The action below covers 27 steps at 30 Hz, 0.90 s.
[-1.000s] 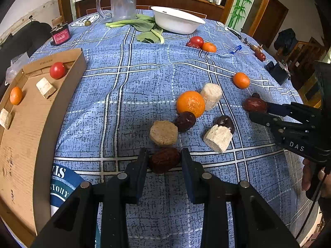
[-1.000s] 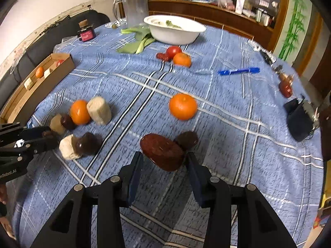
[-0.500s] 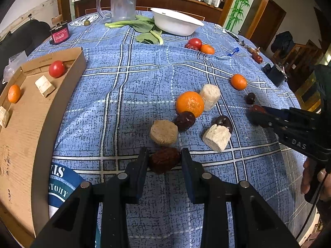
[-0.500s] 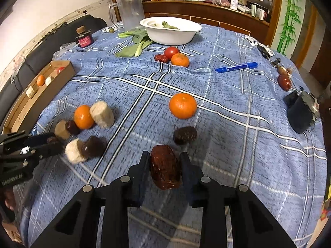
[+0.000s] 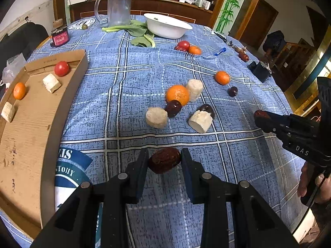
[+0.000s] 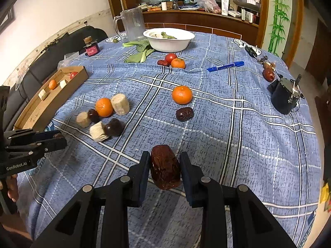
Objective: Organize fruits
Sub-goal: 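Close right gripper on a large red date while left gripper grasps another red date, then carry both held red dates over into the cardboard tray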
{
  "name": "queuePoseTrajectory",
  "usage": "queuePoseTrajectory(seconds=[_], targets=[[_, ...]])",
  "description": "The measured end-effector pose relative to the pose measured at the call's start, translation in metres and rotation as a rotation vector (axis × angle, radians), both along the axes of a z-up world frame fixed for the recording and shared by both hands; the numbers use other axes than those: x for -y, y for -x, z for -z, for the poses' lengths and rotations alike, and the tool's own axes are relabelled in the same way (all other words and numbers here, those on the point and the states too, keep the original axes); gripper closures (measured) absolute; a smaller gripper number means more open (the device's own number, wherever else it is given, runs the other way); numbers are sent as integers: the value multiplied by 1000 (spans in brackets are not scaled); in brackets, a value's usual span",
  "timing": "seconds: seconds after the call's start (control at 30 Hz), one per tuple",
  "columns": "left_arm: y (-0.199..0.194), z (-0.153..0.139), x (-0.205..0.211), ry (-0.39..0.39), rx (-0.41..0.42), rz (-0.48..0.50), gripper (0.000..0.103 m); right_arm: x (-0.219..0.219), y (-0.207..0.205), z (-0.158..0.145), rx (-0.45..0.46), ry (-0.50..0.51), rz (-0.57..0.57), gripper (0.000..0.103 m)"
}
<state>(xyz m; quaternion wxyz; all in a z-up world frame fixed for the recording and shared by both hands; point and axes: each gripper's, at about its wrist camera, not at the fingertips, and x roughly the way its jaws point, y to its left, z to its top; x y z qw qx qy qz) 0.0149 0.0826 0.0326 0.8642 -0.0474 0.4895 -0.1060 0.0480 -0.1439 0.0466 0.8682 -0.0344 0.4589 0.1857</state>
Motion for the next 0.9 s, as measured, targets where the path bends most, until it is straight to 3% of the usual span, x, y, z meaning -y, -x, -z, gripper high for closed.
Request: queuePoseTrajectory(seconds=[0.43,0.9], targets=[[11,-35,-35,17,67,-21,72,-53,7,-19,24,21,-44,72],[21,-55,-127,8,109,-163,72,-148,-3,-37,55,26,-182,71]])
